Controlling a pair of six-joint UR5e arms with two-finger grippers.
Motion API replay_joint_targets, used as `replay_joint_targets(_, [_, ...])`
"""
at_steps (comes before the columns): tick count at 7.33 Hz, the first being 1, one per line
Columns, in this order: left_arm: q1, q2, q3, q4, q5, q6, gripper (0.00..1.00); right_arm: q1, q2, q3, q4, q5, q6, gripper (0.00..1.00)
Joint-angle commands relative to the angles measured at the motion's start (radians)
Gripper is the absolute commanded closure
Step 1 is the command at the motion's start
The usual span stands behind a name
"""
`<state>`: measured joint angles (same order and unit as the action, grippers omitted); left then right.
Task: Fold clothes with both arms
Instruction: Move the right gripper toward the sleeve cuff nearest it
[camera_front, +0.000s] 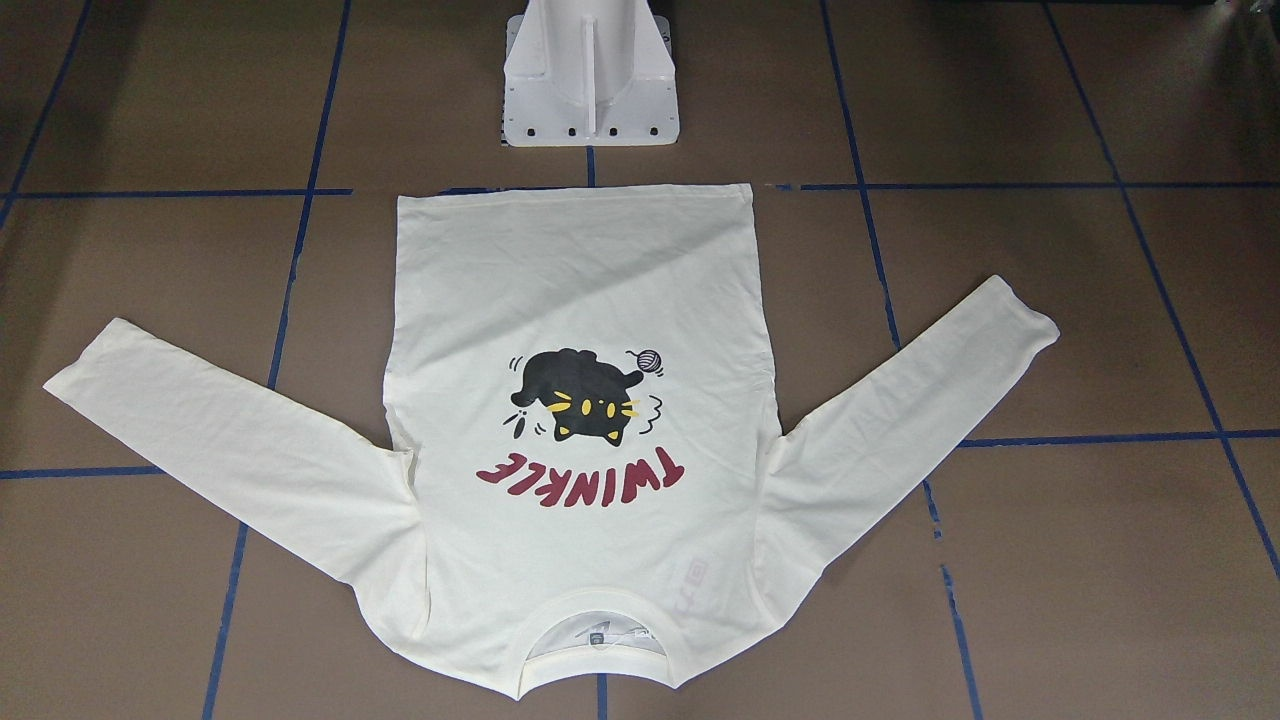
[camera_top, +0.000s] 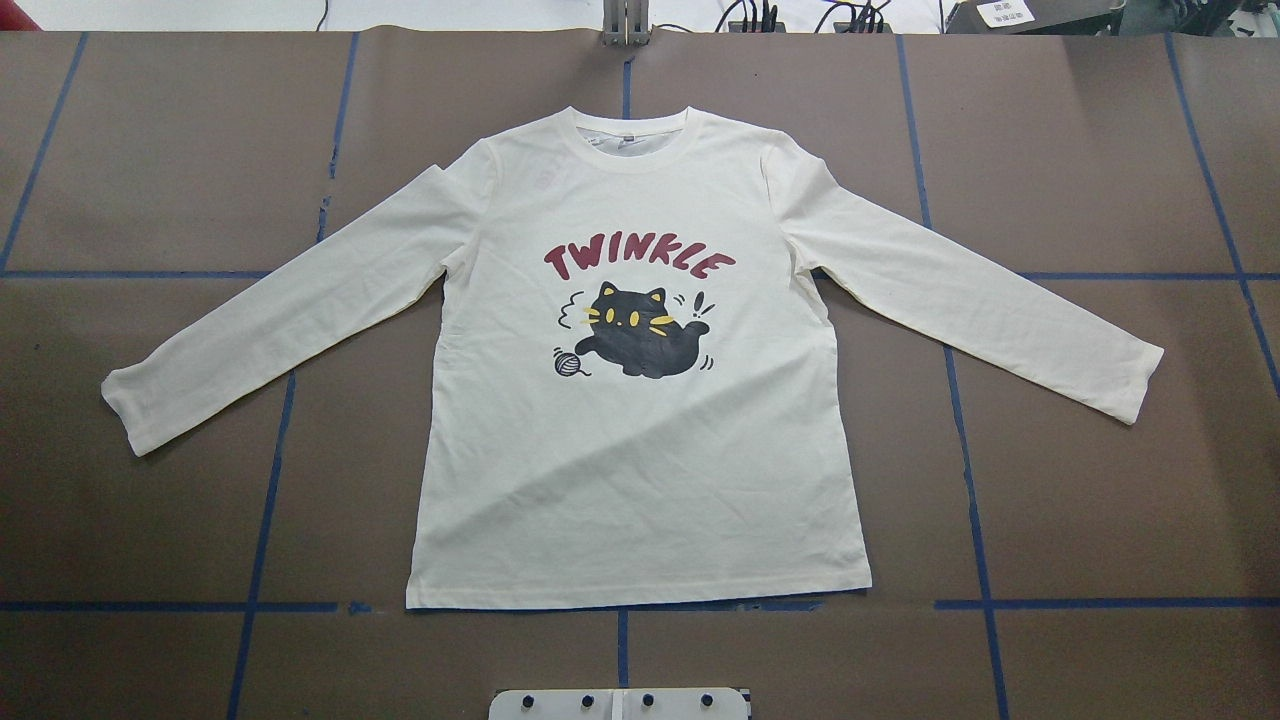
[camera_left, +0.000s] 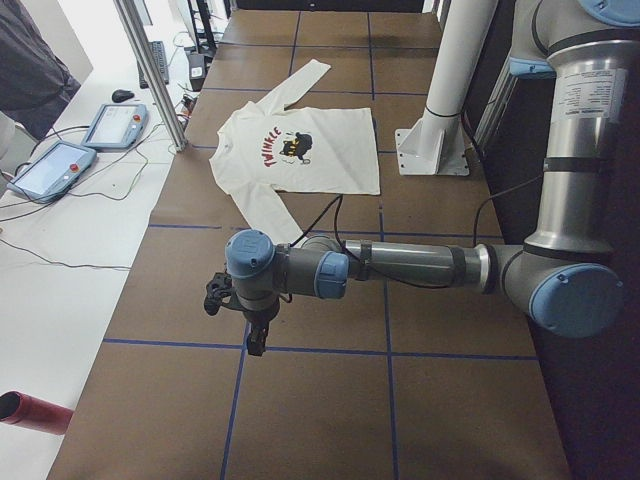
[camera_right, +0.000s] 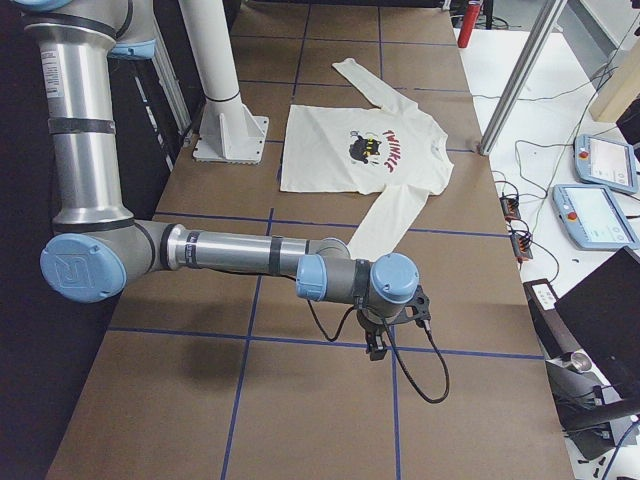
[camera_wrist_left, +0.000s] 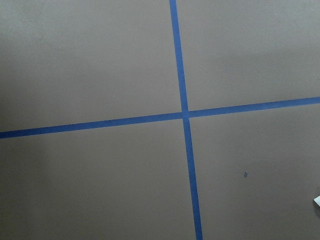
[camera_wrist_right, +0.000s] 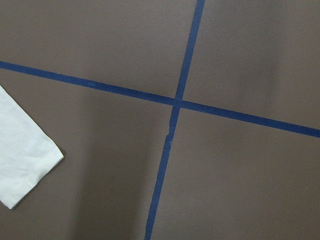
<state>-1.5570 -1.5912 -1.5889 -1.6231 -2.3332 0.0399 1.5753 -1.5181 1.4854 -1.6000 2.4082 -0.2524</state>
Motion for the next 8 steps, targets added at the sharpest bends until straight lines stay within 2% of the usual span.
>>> replay_joint_targets(1, [0.000,0.000,-0.002,0.000,0.000,0.000,0.00,0.000,-0.001,-0.001,0.000,0.000,0.005,0.00])
replay_joint_targets(4, [0.000,-0.004,-0.054,-0.001,0.000,0.000,0.00,0.000,0.041,0.027,0.000,0.002,0.042,0.00])
replay_joint_targets(5, [0.002,-0.025,-0.071,-0.001,0.003,-0.002,0.00,-0.011,0.041,0.044,0.002,0.011,0.112,0.00])
replay_joint_targets(6, [0.008,-0.038,-0.089,-0.006,0.000,-0.005,0.00,-0.065,0.041,0.074,0.033,0.058,0.257,0.00])
replay_joint_targets(7, [0.008,-0.030,-0.103,-0.020,-0.002,-0.009,0.00,-0.163,0.012,0.099,0.215,0.069,0.409,0.00])
replay_joint_targets(8, [0.008,-0.038,-0.112,-0.061,-0.002,-0.009,0.00,-0.261,-0.006,0.099,0.402,-0.002,0.599,0.00])
